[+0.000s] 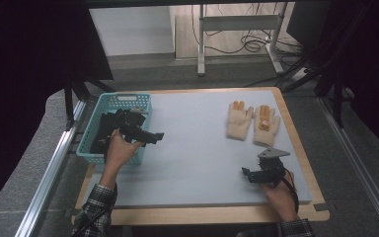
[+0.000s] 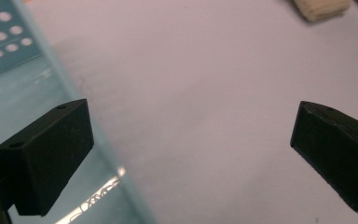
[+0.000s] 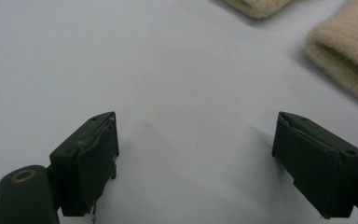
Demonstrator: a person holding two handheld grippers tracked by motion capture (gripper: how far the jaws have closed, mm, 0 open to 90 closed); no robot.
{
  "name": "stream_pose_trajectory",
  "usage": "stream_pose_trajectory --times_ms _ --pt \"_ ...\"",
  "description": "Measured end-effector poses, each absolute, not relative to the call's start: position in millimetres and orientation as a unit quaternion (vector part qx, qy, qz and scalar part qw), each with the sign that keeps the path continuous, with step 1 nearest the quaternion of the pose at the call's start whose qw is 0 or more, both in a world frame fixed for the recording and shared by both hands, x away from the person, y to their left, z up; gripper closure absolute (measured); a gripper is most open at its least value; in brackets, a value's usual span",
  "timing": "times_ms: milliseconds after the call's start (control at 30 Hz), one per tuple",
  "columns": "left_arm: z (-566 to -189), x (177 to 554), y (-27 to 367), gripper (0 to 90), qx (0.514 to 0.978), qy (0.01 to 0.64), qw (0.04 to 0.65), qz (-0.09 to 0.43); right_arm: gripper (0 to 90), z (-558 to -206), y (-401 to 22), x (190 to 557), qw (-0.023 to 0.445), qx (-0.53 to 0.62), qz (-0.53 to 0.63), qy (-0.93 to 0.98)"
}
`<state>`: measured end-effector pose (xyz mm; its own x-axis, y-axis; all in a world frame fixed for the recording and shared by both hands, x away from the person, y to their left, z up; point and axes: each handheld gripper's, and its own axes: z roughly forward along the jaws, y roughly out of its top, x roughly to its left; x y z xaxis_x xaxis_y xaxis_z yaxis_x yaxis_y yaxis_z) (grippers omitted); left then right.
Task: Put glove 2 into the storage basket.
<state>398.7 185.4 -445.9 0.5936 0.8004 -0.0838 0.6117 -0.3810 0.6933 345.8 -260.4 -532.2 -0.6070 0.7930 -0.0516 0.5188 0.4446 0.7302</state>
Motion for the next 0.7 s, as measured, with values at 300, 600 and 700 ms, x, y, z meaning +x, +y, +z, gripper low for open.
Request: stream_pose_trajectory --times_ms 300,600,700 --pt "-457.6 383.8 154.0 0.0 0.834 0.397 0.359 0.133 14.1 -532.2 -260.5 345.8 0.198 0.397 0.346 0.827" --pt "-478.4 362.4 130.5 0.0 0.842 0.374 0.365 0.13 14.1 -532.2 -260.5 345.9 0.198 0.397 0.346 0.827" --pt "-486.3 353.8 126.6 0.0 0.841 0.372 0.371 0.13 14.1 -532.3 -260.5 345.9 0.198 0.396 0.347 0.827"
